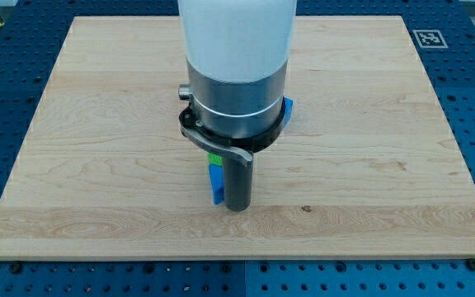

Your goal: Slide the green circle slightly left

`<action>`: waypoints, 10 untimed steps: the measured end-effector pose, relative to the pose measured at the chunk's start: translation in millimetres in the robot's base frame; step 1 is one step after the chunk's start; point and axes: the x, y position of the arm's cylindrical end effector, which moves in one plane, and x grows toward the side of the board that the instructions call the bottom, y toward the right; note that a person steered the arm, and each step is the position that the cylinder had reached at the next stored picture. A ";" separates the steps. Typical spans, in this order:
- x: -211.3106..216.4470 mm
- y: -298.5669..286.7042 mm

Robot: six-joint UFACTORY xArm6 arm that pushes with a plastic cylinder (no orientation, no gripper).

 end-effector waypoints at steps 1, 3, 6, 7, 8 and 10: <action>-1.9 4.1; -23.3 3.3; -35.6 29.9; -55.1 29.9; -57.9 29.9; -73.8 18.8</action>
